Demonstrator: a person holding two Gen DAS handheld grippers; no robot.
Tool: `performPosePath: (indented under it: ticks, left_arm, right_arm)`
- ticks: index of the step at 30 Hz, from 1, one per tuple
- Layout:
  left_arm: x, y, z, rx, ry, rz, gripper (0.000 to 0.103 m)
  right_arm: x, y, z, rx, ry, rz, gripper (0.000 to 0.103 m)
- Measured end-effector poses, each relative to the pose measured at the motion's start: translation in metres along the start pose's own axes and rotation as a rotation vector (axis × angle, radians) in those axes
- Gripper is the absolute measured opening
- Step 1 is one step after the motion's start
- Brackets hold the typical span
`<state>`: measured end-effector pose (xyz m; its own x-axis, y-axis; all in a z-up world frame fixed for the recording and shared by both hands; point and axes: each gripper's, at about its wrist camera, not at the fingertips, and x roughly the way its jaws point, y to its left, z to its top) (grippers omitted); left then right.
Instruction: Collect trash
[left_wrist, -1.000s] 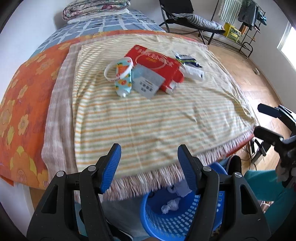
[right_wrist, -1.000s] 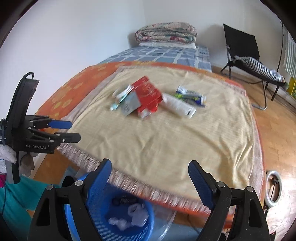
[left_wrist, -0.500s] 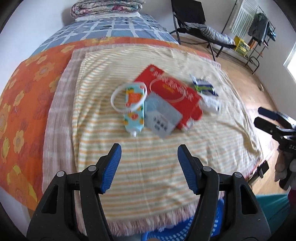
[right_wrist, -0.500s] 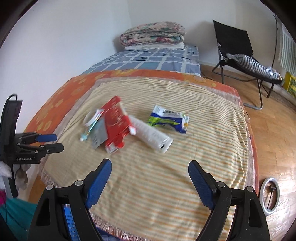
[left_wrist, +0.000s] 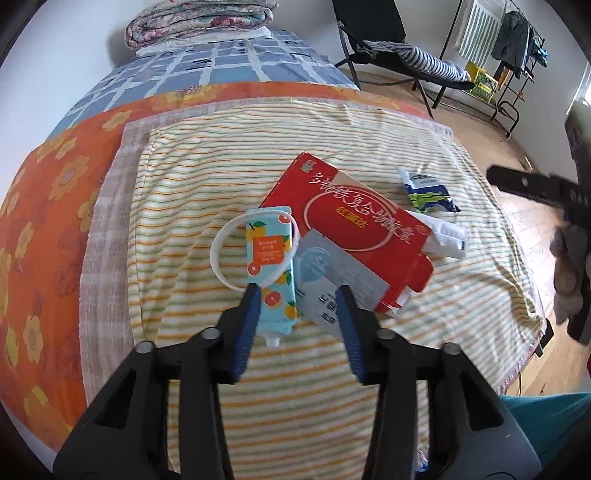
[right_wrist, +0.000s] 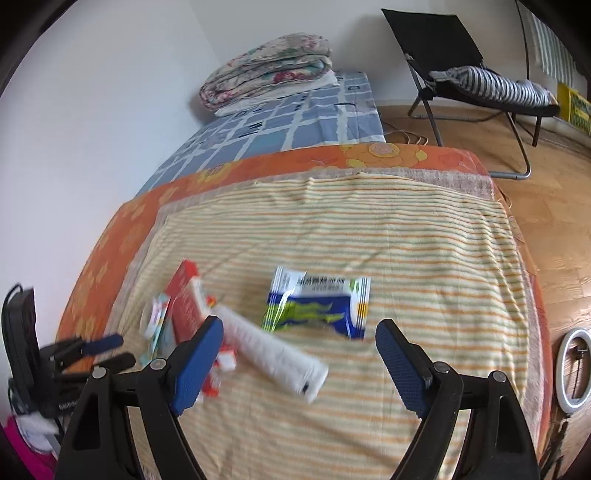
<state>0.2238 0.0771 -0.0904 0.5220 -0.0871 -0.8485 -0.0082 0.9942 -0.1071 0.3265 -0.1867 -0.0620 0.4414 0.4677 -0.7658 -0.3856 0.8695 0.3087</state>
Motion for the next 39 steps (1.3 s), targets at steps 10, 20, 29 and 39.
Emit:
performPosePath:
  ticks: [10, 20, 29, 39]
  left_arm:
    - [0.028, 0.006, 0.008, 0.020, 0.024, 0.015, 0.040]
    - [0.042, 0.006, 0.008, 0.044, 0.030, 0.037, 0.022]
    - [0.038, 0.009, 0.008, 0.034, 0.018, 0.020, 0.014]
    - [0.035, 0.013, 0.007, 0.003, 0.016, 0.009, 0.011]
  right_arm:
    - [0.052, -0.021, 0.029, 0.030, 0.021, -0.015, 0.086]
    - [0.092, -0.018, 0.038, -0.002, 0.055, 0.039, 0.086]
    - [0.106, -0.028, 0.028, -0.021, 0.154, 0.083, 0.087]
    - [0.094, -0.015, 0.011, -0.148, 0.196, 0.039, 0.086]
